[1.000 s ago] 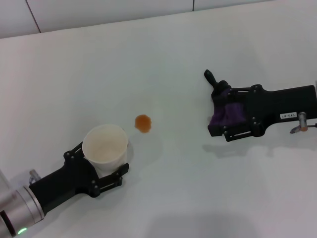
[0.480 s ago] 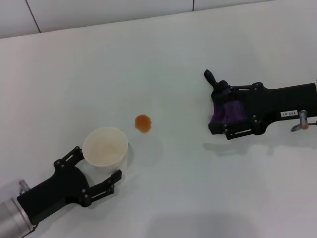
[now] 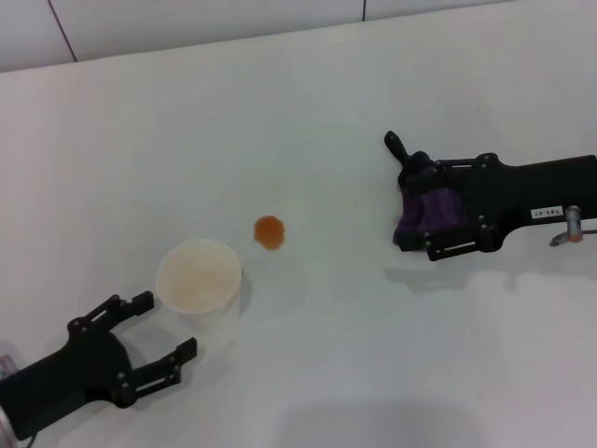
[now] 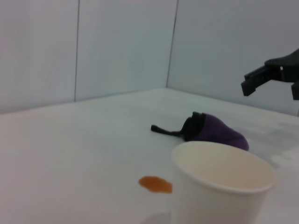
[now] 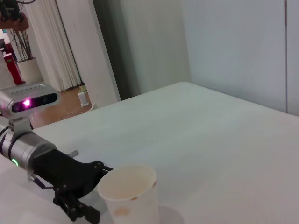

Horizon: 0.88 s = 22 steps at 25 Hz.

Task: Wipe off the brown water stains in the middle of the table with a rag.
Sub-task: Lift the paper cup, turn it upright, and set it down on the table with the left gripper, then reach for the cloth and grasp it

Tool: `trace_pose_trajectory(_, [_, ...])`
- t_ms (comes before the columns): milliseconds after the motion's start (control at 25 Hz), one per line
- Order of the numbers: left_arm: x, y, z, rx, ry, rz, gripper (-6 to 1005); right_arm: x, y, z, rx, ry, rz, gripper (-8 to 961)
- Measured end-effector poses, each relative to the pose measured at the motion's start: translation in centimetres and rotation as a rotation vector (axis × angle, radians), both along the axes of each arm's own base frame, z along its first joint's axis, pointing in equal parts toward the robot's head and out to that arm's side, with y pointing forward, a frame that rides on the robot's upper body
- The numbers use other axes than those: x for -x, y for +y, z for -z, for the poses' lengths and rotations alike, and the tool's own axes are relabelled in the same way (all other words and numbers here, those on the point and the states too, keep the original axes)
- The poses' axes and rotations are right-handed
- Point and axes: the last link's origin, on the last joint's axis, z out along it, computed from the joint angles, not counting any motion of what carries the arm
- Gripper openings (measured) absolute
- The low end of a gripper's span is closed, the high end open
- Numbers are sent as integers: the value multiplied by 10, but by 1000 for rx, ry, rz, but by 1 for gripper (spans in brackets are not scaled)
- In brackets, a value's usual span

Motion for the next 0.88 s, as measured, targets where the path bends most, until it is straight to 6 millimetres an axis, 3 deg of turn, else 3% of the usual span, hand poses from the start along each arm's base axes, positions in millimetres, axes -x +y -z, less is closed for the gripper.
trace_pose_trajectory(520, [10, 21, -70, 19, 86, -17, 890, -3, -1, -1, -10, -1, 9, 838])
trace_pose_trajectory(880, [-11, 57, -71, 105, 170, 54, 890, 4, 6, -2, -10, -16, -1, 838])
